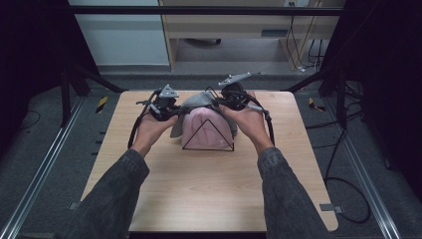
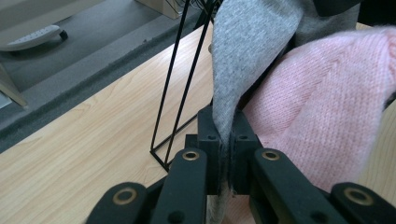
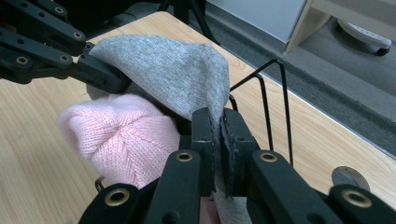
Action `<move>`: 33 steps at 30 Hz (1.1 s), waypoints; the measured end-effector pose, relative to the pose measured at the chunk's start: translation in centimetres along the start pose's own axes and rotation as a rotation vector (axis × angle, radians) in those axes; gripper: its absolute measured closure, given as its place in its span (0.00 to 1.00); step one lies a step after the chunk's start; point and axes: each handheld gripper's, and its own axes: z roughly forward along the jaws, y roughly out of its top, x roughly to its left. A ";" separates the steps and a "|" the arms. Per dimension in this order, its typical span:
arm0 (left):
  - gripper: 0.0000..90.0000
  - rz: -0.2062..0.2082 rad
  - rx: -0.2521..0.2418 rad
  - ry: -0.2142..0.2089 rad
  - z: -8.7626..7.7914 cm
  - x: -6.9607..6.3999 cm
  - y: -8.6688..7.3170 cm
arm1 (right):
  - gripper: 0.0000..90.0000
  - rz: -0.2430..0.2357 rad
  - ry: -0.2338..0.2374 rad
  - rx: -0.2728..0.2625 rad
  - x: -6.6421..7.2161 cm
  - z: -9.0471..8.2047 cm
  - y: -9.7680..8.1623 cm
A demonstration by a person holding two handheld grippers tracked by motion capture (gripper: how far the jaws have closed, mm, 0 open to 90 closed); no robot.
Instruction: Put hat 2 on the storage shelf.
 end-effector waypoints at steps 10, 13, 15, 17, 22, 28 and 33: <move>0.96 -0.016 0.032 0.001 0.4 0.2 -1.0 | 0.82 0.007 -0.005 0.000 -0.2 -0.2 -0.5; 0.95 -0.021 0.039 0.002 0.5 0.3 -1.3 | 0.77 0.013 -0.010 -0.010 -0.3 -0.7 -0.6; 0.95 -0.027 0.042 -0.004 0.5 0.3 -1.5 | 0.74 0.029 -0.008 -0.023 -0.3 -1.1 -0.6; 0.95 -0.026 0.047 -0.004 0.6 0.3 -1.6 | 0.72 0.036 -0.014 -0.029 -0.2 -1.4 -0.7; 0.94 -0.034 0.058 -0.001 0.5 0.4 -2.0 | 0.71 0.048 -0.036 -0.036 -0.3 -2.1 -1.0; 0.94 -0.026 0.065 -0.003 0.4 0.3 -2.2 | 0.70 0.059 -0.045 -0.039 -0.8 -2.6 -1.2; 0.90 -0.033 0.058 -0.002 0.2 0.3 -2.5 | 0.65 0.075 -0.048 -0.038 -0.9 -2.8 -1.6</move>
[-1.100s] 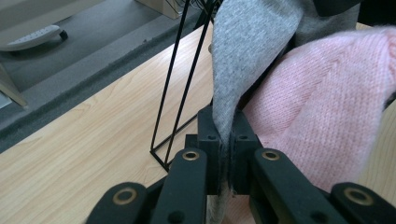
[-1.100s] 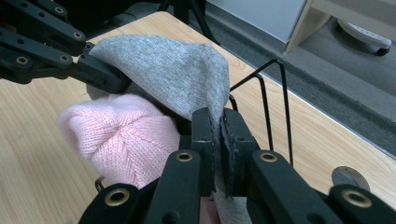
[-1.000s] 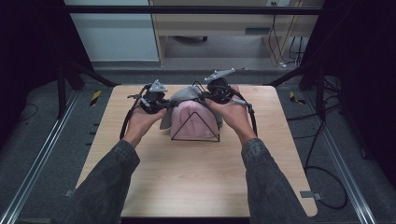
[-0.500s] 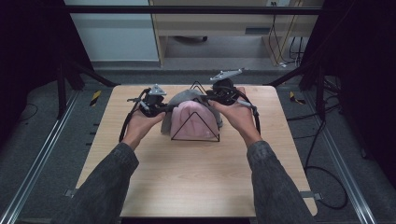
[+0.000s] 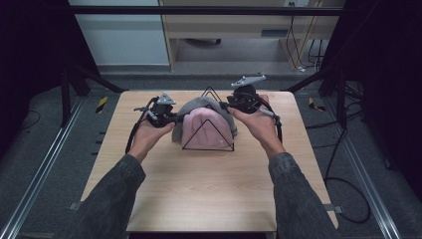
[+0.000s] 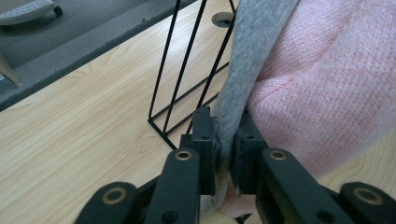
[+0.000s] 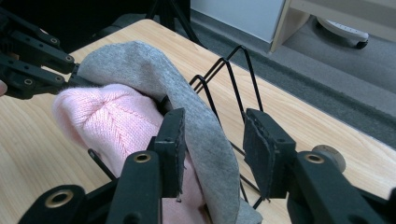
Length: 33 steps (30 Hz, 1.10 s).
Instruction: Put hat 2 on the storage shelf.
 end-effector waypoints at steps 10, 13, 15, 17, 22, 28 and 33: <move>0.72 0.003 -0.055 0.041 -2.6 0.1 0.0 | 0.56 0.011 -0.009 -0.001 -0.2 -0.5 -0.6; 0.63 0.005 -0.063 0.049 -3.5 -0.1 0.2 | 0.53 0.012 -0.012 -0.005 -0.1 -0.7 -0.6; 0.56 0.003 -0.064 0.052 -4.0 -0.2 0.4 | 0.49 0.008 -0.017 -0.004 0.0 -0.9 -0.7; 0.47 -0.002 -0.062 0.056 -4.4 -0.4 0.5 | 0.45 0.006 -0.021 -0.006 0.2 -1.0 -0.7; 0.28 -0.002 -0.075 0.039 -5.5 -1.2 0.7 | 0.35 -0.002 -0.042 -0.015 0.5 -1.8 -0.7; 0.12 0.017 -0.049 0.015 -6.7 -2.6 0.6 | 0.25 0.003 -0.050 -0.035 0.6 -3.1 -0.9; 0.08 0.034 -0.041 0.013 -7.5 -3.5 0.2 | 0.22 0.005 -0.063 -0.041 0.6 -4.4 -1.7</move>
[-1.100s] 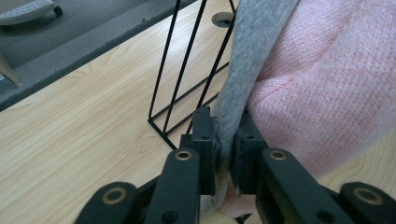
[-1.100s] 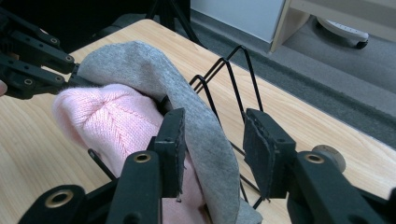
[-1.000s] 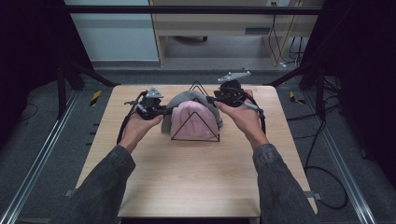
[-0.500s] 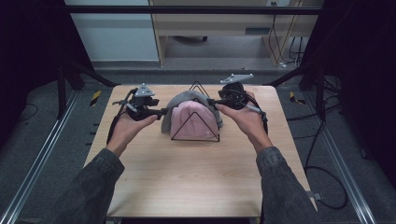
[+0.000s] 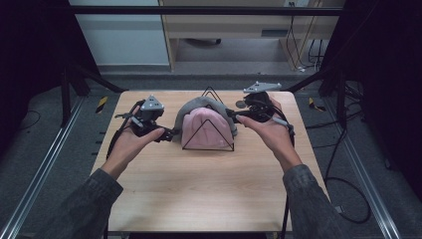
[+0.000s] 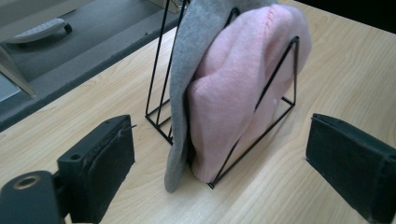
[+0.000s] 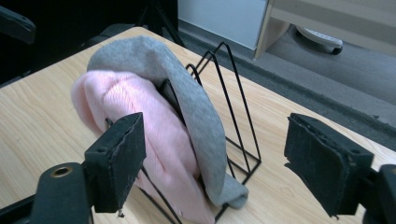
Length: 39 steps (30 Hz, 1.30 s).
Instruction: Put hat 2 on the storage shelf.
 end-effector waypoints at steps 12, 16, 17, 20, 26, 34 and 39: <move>0.06 -0.007 0.007 -0.004 -1.1 -0.1 -3.2 | 0.16 0.017 -0.021 0.033 -0.4 -2.2 -3.9; 0.06 -0.007 0.023 -0.005 -1.4 -0.1 -4.5 | 0.14 0.031 -0.028 0.043 -0.7 -2.6 -5.4; 0.06 -0.004 0.027 -0.003 -1.4 -0.2 -4.9 | 0.14 0.038 -0.028 0.046 -0.7 -2.8 -5.8; 0.06 -0.009 0.034 -0.001 -1.5 -0.2 -5.8 | 0.13 0.043 -0.034 0.056 -0.9 -3.0 -6.7; 0.06 -0.010 0.052 0.002 -1.6 -0.2 -7.1 | 0.11 0.055 -0.036 0.065 -1.0 -3.5 -8.3; 0.06 -0.016 0.072 0.011 -1.5 0.0 -8.8 | 0.10 0.055 -0.041 0.086 -0.9 -3.9 -10.2; 0.06 -0.028 0.090 0.016 -1.5 0.3 -10.0 | 0.10 0.058 -0.044 0.105 -0.9 -4.0 -11.6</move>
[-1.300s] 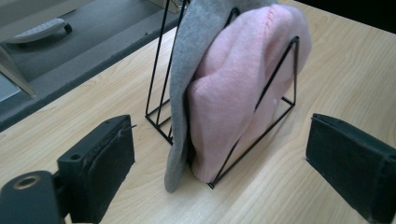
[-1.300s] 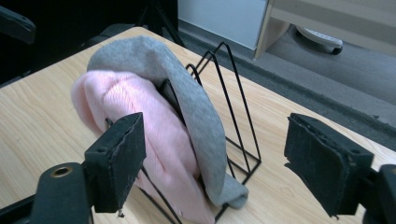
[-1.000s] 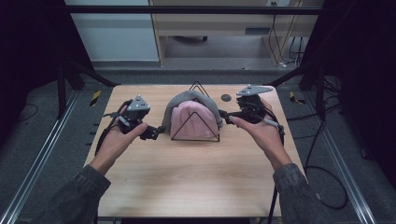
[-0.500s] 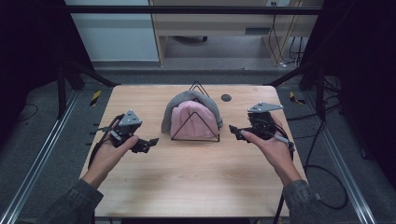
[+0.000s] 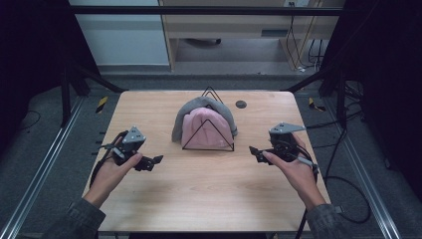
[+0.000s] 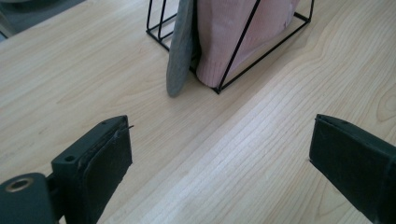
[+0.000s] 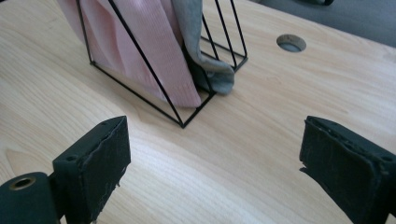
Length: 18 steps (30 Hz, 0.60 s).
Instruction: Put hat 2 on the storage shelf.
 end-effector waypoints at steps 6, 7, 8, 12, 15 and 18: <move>0.06 -0.014 0.018 0.000 0.2 0.3 -1.1 | 0.10 0.022 -0.006 0.022 -0.4 0.1 -1.5; 0.06 -0.014 0.020 -0.004 0.3 0.3 -1.2 | 0.10 0.022 -0.008 0.026 -0.4 0.1 -1.8; 0.06 -0.014 0.024 -0.004 0.4 0.2 -1.4 | 0.10 0.027 -0.005 0.029 -0.4 0.1 -2.0; 0.06 -0.017 0.039 -0.010 0.7 0.2 -2.1 | 0.10 0.041 0.002 0.048 -0.5 0.3 -2.8; 0.06 -0.019 0.053 -0.014 1.1 0.1 -2.7 | 0.10 0.045 0.004 0.067 -0.5 0.6 -3.5; 0.06 -0.019 0.071 -0.020 1.6 0.0 -3.4 | 0.11 0.044 0.008 0.078 -0.4 0.9 -4.1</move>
